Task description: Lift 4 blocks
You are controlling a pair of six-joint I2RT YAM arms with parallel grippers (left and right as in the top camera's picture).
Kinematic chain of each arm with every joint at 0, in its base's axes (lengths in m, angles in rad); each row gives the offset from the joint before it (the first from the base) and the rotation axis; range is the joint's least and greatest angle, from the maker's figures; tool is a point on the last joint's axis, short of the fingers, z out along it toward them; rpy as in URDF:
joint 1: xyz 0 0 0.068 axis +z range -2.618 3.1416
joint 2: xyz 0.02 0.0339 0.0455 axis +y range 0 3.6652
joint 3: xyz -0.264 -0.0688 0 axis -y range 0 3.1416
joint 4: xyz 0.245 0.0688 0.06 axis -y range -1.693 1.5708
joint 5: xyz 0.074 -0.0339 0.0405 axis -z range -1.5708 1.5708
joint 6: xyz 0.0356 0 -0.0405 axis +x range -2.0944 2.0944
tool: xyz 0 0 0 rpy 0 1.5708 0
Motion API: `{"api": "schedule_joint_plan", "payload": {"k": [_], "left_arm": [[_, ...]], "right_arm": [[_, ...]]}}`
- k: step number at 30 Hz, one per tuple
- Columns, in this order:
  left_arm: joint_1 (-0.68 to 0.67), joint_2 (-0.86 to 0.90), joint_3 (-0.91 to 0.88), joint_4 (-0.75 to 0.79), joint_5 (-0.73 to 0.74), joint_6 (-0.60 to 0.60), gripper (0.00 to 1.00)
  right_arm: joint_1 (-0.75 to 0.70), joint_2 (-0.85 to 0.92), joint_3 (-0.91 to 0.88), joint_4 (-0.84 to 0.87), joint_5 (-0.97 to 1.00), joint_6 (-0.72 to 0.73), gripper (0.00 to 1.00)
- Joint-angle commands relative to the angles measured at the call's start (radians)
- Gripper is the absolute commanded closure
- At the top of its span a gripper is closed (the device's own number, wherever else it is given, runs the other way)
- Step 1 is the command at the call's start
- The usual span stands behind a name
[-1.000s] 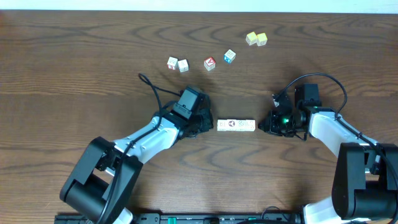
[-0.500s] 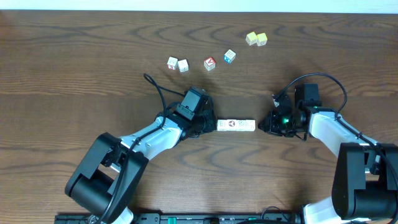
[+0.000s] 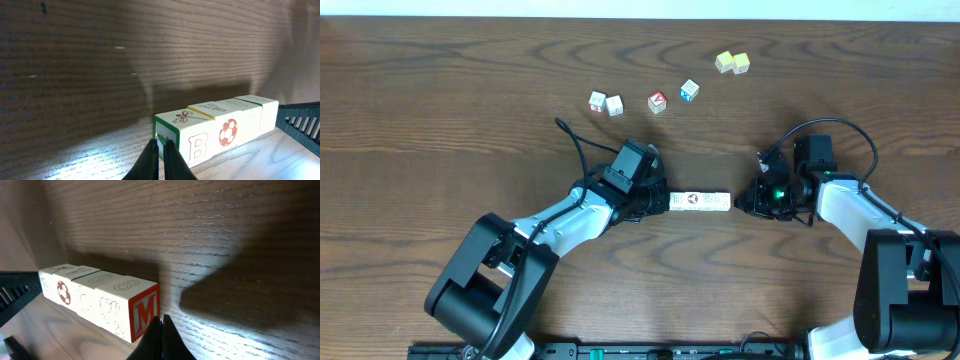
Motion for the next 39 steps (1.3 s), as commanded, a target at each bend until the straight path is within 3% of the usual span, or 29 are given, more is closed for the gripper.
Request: {"api": "schedule_joint_plan", "payload": {"k": [1,39], "left_arm": [[0.000,0.008,-0.001,-0.016,-0.014,0.011,0.93],[-0.020,0.019,-0.001,-0.008,-0.015,-0.010,0.93]], "right_arm": [[0.032,0.007,-0.011,0.005,-0.026,0.007,0.99],[0.055,0.007,-0.011,0.047,-0.026,0.007,0.99]]}}
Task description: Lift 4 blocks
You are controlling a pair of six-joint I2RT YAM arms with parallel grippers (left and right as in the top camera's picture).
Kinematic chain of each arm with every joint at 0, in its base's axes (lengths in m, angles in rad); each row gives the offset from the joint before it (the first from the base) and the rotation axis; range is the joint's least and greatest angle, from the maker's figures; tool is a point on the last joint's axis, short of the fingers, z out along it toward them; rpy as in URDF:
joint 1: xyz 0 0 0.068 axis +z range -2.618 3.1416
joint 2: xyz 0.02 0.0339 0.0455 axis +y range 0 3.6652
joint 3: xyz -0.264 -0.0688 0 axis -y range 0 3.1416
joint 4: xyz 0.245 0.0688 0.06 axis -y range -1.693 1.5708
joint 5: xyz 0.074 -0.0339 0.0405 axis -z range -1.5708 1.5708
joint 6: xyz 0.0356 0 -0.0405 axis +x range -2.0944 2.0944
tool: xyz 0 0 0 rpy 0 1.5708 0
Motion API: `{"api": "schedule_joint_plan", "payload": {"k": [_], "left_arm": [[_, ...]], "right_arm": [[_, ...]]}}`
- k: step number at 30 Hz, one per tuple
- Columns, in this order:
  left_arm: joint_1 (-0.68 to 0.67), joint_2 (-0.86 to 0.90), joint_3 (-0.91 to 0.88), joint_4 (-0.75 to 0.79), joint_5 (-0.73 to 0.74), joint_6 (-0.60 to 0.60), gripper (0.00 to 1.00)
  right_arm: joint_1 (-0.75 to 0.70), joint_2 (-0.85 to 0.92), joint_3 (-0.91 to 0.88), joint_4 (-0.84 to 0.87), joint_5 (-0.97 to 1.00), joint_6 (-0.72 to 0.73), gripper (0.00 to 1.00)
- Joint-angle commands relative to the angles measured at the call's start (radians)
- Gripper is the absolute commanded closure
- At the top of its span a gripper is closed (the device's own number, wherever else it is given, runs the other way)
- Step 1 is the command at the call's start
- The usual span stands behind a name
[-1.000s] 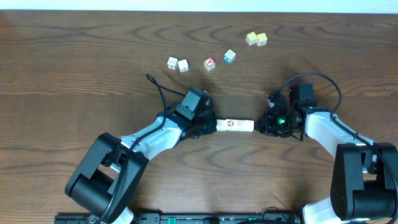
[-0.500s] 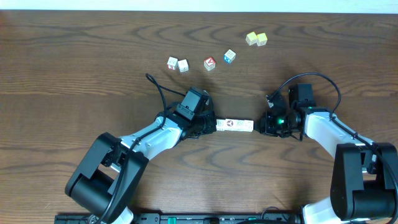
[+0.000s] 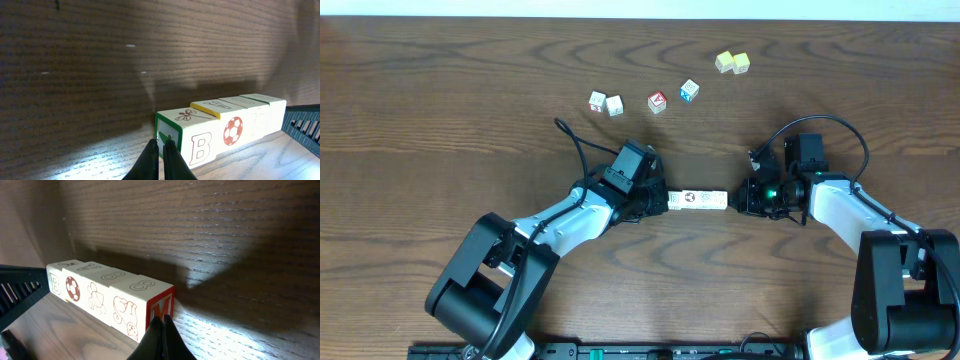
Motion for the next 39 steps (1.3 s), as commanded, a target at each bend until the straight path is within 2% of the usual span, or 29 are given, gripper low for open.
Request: {"api": "schedule_joint_plan", "payload": {"k": [1,11,15,39], "left_arm": [[-0.017,0.017,-0.001,0.007,-0.004,-0.008,0.93],[-0.020,0.017,-0.001,0.015,-0.005,-0.008,0.93],[-0.020,0.017,-0.001,0.051,0.070,0.031,0.93],[-0.020,0.017,-0.001,0.052,0.067,0.041,0.93]], "right_arm": [[0.006,0.007,-0.009,0.006,-0.021,0.007,0.99],[0.006,0.007,-0.009,0.017,-0.022,0.006,0.99],[0.006,0.007,-0.009,0.017,-0.026,0.005,0.99],[0.006,0.007,-0.009,0.065,-0.148,-0.032,0.99]]}}
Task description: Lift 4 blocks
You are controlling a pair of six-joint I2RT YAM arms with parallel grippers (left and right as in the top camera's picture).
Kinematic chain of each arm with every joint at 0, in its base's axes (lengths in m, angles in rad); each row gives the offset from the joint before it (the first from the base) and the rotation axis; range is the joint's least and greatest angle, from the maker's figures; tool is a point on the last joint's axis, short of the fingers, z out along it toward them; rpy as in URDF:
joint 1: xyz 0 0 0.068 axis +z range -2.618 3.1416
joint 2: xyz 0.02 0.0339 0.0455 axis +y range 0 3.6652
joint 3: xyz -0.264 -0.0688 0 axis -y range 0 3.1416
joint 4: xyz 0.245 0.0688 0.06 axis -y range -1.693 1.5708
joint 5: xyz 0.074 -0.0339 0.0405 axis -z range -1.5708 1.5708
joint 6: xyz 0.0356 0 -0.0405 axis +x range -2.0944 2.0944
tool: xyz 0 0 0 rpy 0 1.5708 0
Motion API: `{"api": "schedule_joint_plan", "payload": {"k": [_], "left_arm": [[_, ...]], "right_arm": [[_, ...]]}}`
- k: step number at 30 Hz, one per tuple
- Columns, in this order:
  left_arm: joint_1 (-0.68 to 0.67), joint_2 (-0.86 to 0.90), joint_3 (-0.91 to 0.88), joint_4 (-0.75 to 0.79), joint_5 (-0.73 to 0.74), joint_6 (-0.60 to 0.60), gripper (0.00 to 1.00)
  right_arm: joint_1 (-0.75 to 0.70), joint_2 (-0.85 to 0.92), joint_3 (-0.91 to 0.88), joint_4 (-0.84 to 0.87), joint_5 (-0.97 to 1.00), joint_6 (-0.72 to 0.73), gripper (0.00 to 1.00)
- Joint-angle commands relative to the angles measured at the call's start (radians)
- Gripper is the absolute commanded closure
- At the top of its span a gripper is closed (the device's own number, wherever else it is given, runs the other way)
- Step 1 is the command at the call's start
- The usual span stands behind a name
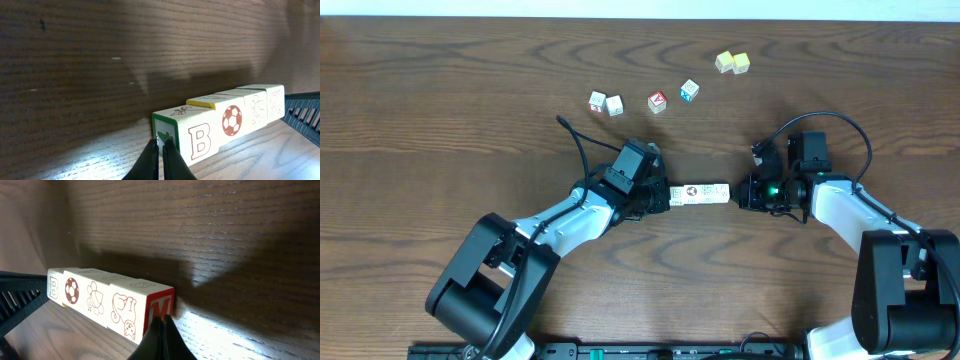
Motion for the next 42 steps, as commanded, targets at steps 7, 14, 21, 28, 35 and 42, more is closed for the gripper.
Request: {"api": "schedule_joint_plan", "payload": {"k": [7,14,21,28,35,42], "left_arm": [[-0.016,0.017,-0.001,0.013,0.066,0.011,0.93],[-0.016,0.017,-0.001,0.016,-0.023,0.006,0.93],[-0.016,0.017,-0.001,0.024,-0.044,0.005,0.93],[-0.024,0.017,-0.001,0.025,-0.035,0.005,0.93],[-0.047,0.015,0.000,0.040,-0.027,0.006,0.93],[-0.047,0.003,0.000,0.043,-0.010,0.006,0.93]], "right_arm": [[0.016,0.007,-0.006,-0.001,-0.142,-0.029,0.99],[0.017,0.007,-0.006,-0.004,-0.141,-0.029,0.99],[0.017,0.007,-0.006,-0.005,-0.141,-0.029,0.99],[0.017,0.007,-0.006,-0.005,-0.142,-0.029,0.99],[0.017,0.007,-0.006,-0.005,-0.143,-0.029,0.99],[0.017,0.007,-0.006,-0.005,-0.143,-0.029,0.99]]}}
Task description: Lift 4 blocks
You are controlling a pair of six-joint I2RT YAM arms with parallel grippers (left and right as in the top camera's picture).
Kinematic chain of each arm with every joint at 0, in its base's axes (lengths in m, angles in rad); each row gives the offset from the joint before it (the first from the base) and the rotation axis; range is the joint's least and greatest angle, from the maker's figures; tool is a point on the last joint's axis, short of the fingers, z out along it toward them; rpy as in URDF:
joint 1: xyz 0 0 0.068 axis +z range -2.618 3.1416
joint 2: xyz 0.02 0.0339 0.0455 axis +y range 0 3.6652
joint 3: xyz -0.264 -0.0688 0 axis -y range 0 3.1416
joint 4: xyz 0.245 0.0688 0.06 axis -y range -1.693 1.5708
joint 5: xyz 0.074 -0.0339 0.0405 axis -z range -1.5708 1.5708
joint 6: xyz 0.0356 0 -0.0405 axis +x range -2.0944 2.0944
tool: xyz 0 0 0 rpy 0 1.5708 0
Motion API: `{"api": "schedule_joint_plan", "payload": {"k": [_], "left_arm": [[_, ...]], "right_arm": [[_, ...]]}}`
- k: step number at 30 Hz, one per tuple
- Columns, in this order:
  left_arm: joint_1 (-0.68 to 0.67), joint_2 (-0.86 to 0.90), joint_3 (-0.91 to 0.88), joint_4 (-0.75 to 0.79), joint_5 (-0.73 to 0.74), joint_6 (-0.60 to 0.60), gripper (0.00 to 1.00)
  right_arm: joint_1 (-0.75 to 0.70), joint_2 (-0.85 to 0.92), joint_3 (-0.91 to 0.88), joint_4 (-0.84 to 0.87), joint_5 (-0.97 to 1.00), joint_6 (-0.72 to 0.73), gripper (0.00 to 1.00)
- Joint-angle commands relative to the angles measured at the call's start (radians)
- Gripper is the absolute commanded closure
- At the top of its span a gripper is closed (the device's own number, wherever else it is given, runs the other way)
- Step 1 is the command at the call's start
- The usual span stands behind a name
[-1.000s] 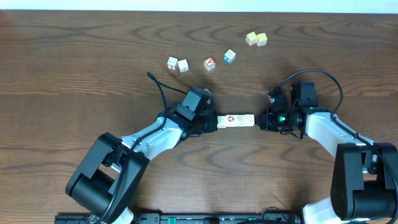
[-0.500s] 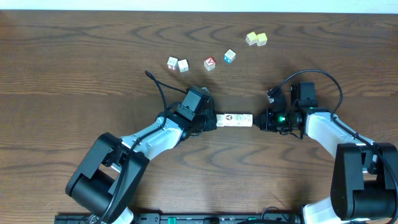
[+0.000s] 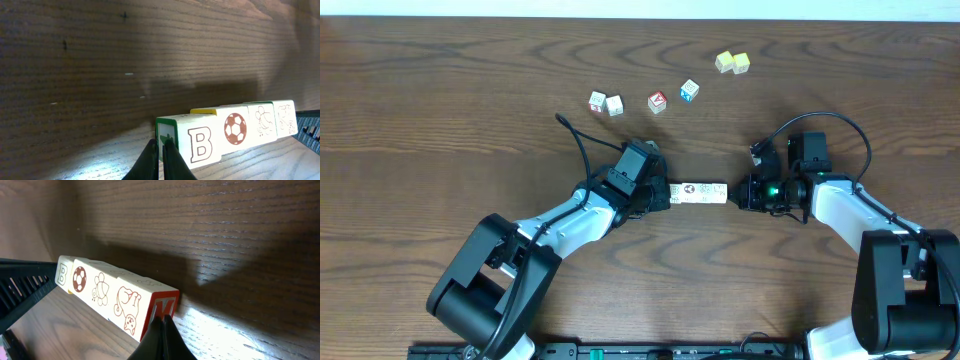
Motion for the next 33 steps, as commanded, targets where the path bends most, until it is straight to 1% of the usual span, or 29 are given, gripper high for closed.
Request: {"api": "schedule_joint_plan", "payload": {"k": [1,33], "left_arm": [[-0.032,0.003,0.000,0.027,0.076,0.006,0.93],[-0.033,-0.014,0.000,0.024,0.126,0.007,0.93]], "right_arm": [[0.018,0.007,-0.006,-0.001,-0.111,-0.015,0.99],[0.017,0.006,-0.006,-0.001,-0.152,-0.014,0.99]]}}
